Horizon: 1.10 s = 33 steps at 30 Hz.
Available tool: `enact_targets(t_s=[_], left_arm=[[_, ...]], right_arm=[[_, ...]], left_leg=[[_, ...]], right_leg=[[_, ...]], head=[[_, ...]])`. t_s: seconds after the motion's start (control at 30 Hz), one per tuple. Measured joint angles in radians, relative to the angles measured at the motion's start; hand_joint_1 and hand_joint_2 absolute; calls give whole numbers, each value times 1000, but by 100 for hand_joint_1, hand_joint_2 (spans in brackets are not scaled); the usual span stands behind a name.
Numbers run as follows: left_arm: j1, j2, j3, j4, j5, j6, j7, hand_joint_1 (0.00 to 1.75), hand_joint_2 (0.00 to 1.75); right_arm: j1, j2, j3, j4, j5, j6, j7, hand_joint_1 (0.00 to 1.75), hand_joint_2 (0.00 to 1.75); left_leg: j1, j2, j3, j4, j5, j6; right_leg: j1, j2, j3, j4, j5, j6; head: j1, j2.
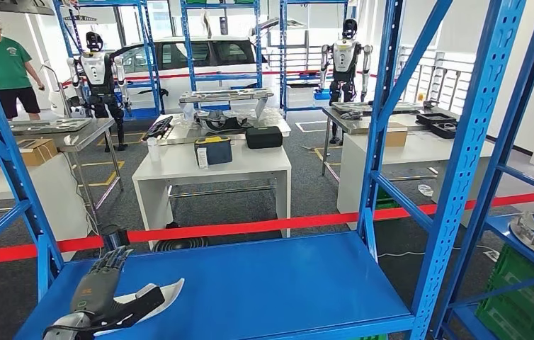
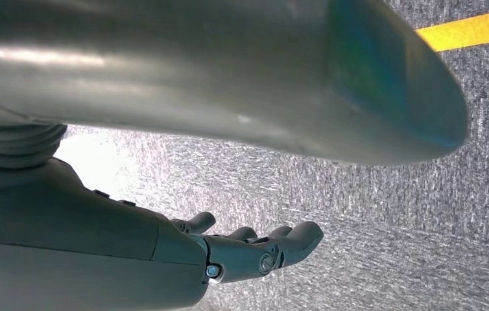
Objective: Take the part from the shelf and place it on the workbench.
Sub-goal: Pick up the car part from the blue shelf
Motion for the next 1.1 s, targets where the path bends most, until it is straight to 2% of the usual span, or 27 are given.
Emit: enact_targets(t_s=[0.2, 0.27, 0.33, 0.4, 0.47, 0.5, 0.53, 0.57, 0.6, 0.63, 0.67, 0.7, 0.77, 0.83, 0.87, 0.9, 0.97, 1.0, 1.03, 1.07, 1.1], left_arm=[[-14, -13, 0, -10, -1, 0, 2, 0, 0], [-15, -15, 0, -13, -1, 0, 3, 0, 0], [-17, -20, 0, -17, 0, 0, 3, 0, 0], [-21, -23, 0, -20, 4, 0, 5, 0, 0], [-21, -24, 0, -20, 7, -2, 8, 0, 0], [-19, -26, 0, -20, 9, -3, 8, 0, 0], [-16, -27, 0, -20, 9, -4, 8, 0, 0], [-14, -27, 0, -20, 9, -5, 8, 0, 0], [-13, -27, 0, -20, 9, -5, 8, 0, 0], [-13, -28, 0, -19, 10, -5, 8, 0, 0], [-13, -28, 0, -19, 10, -5, 8, 0, 0], [-14, -28, 0, -19, 10, -6, 8, 0, 0], [-15, -29, 0, -20, 10, -6, 10, 0, 0], [-16, -31, 0, -23, 10, -6, 10, 0, 0], [-17, -32, 0, -25, 10, -3, 10, 0, 0], [-16, -32, 0, -25, 9, 0, 12, 0, 0], [-11, -33, -1, -23, 9, 9, 18, 0, 0], [-7, -33, -1, -22, 9, 11, 20, 0, 44], [-3, -33, -2, -20, 9, 8, 18, 0, 44], [-1, -34, -2, -19, 10, 0, 11, 0, 87], [0, -34, -3, -18, 11, -12, -1, 0, 131]], right_arm=[[0, 0, 0, 0, -7, 0, 10, 0, 0], [1, 0, 0, 1, -7, 0, 15, 0, 0], [1, 0, 0, 1, -8, 0, 17, 0, 0], [0, 0, 0, 1, -8, 0, 18, 0, 0], [2, 0, 0, 1, -8, 1, 18, 0, 0], [4, 0, 0, 1, -8, 1, 18, 0, 0], [6, 0, 0, 1, -8, 1, 18, 0, 0], [7, 0, 0, 1, -8, 1, 18, 0, 0], [8, 0, 0, 1, -8, 1, 18, 0, 0], [9, 0, 0, 1, -8, 1, 18, 0, 0], [10, 1, 0, 2, -8, 1, 18, 0, 0], [11, 1, 0, 3, -8, 1, 18, 0, 0], [11, 1, 0, 3, -7, 1, 17, 0, 0], [10, 1, 0, 3, -7, 1, 16, 0, 0], [8, 1, 0, 3, -6, 1, 16, 0, 0], [7, 0, 0, 3, -6, 1, 16, 0, 0], [6, 0, 0, 3, -6, 1, 16, 0, 0], [6, 0, 0, 3, -6, 1, 17, 0, 0], [7, 0, 0, 3, -5, 1, 17, 0, 0], [7, 0, 0, 3, -4, 1, 18, 0, 0], [8, 0, 0, 3, -2, 1, 17, 0, 0]], left_leg=[[-6, 0, -7, 11, -6, 18], [-7, 1, -6, 1, -9, 32], [-4, 2, 9, -14, -11, 49], [-1, 4, 26, -19, -11, 57], [-2, 4, 32, -18, -14, 57], [-2, 3, 35, -18, -18, 56], [-1, 2, 41, -17, -24, 53], [0, 1, 48, -16, -31, 49], [2, 1, 57, -15, -40, 43], [3, 1, 65, -12, -50, 36], [3, 1, 69, -10, -60, 29], [1, 1, 72, -9, -70, 20], [2, 1, 80, -3, -78, 5], [6, 1, 64, 45, -62, -7], [6, 2, 35, 94, -53, -10], [7, 2, -8, 156, -56, -12], [6, 2, -97, 261, -103, -12], [6, 2, -132, 284, -130, -10], [6, 2, -153, 281, -139, -7], [4, 2, -160, 249, -119, -3], [2, 2, -154, 192, -71, 2]], right_leg=[[-6, 0, 3, -4, 2, 16], [-6, 0, 6, 3, 14, 27], [-5, -5, -6, 31, 13, 32], [-3, -10, -55, 111, -26, 30], [-1, -11, -132, 230, -66, 31], [-1, -11, -162, 264, -67, 33], [-2, -11, -175, 263, -49, 36], [-3, -12, -169, 223, -14, 37], [-5, -13, -148, 152, 30, 37], [-5, -15, -126, 90, 55, 37], [-3, -17, -107, 43, 65, 31], [0, -19, -96, 18, 65, 22], [6, -18, -84, 20, 43, -2], [7, -16, -63, 18, 33, -20], [7, -15, -49, 16, 27, -28], [7, -14, -36, 11, 21, -34], [9, -11, -10, 6, 4, -42], [10, -9, 2, 5, -6, -43], [12, -7, 15, 5, -17, -44], [13, -5, 29, 5, -27, -44], [13, -4, 42, 5, -38, -43]], head=[[0, 0], [0, 0], [1, 0], [2, 0], [3, 0], [3, 0], [3, 0], [3, 0], [3, 0], [3, 0], [3, 0], [2, 0], [0, 1], [-2, 1], [-2, 2], [-3, 2], [-5, 2], [-5, 2], [-5, 2], [-6, 2], [-6, 2]])
